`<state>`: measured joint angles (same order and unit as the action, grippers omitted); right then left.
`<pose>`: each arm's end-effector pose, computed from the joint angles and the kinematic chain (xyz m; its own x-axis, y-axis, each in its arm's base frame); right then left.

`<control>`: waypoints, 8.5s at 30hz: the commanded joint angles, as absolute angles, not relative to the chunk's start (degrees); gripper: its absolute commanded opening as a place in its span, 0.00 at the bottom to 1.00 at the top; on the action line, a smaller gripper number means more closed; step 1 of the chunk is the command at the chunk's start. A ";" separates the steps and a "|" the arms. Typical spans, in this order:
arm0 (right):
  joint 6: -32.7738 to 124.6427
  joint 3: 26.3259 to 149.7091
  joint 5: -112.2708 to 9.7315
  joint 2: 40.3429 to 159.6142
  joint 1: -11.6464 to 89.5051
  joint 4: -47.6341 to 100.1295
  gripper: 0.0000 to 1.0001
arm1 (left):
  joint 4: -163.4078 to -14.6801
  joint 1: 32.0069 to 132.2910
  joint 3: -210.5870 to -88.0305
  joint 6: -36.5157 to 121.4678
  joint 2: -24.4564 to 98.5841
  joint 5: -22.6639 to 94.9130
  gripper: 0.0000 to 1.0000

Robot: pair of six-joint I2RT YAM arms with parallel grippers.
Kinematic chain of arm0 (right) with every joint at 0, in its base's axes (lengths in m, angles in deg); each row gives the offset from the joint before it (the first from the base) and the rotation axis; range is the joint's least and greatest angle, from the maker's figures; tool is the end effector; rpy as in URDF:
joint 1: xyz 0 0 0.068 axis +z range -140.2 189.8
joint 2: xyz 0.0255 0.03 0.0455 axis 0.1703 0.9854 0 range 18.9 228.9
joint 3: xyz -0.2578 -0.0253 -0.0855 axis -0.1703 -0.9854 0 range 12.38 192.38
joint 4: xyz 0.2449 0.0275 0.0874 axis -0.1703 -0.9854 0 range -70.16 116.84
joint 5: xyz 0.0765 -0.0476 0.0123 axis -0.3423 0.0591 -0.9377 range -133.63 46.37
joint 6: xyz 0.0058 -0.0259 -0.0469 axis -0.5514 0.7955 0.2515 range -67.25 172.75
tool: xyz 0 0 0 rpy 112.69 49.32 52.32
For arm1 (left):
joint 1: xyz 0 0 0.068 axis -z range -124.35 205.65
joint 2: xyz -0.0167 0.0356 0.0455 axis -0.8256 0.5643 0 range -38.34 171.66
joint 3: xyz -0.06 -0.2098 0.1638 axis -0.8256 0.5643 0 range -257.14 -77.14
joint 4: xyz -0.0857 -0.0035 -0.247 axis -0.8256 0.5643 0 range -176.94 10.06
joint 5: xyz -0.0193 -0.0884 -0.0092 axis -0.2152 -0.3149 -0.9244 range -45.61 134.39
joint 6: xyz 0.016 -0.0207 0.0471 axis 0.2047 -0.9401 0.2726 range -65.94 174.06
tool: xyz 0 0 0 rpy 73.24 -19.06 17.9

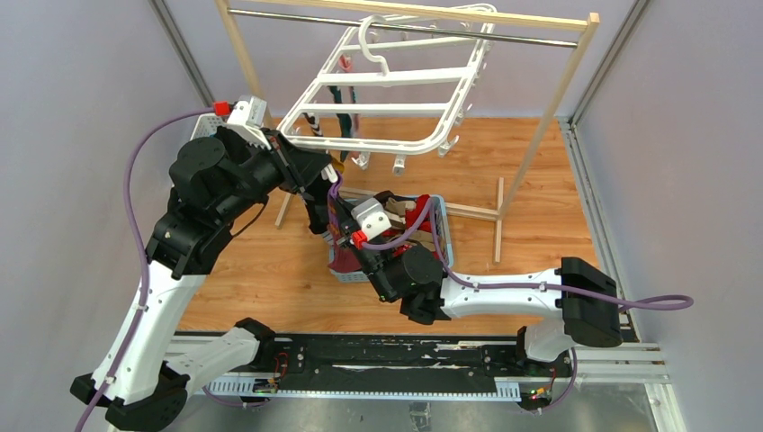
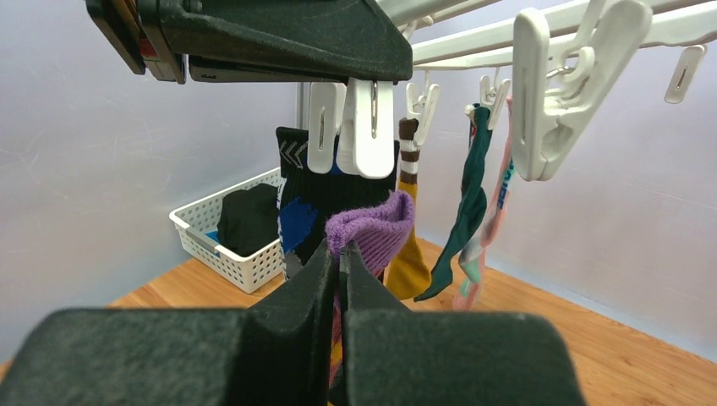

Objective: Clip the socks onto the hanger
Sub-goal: Clamp the sock onto the hanger, then open the clamp at the hanger.

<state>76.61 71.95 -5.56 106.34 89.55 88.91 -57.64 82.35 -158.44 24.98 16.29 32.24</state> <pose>0.0816 0.3280 0.3731 0.3681 0.2461 -0.8966 -0.5851 0.8108 -0.0177 0.1465 -0.0823 0.4874 -0.3406 -0.3606 -0.8683 0.5281 0.6907 -0.4940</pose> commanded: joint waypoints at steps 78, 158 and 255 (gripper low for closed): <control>55.43 66.39 -47.88 89.78 73.80 66.85 0.00 | -54.84 81.95 -161.24 30.32 18.35 20.64 0.00; 31.22 66.98 -68.95 91.67 55.51 81.93 0.00 | -52.61 78.76 -162.42 30.24 21.39 2.69 0.00; 97.79 63.10 -7.86 98.17 82.86 109.36 0.60 | -55.66 78.72 -153.05 33.24 12.53 10.85 0.56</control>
<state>96.74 62.40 -8.03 97.99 84.11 108.42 -55.13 78.65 -151.66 33.89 13.25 12.31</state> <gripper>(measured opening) 0.595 0.562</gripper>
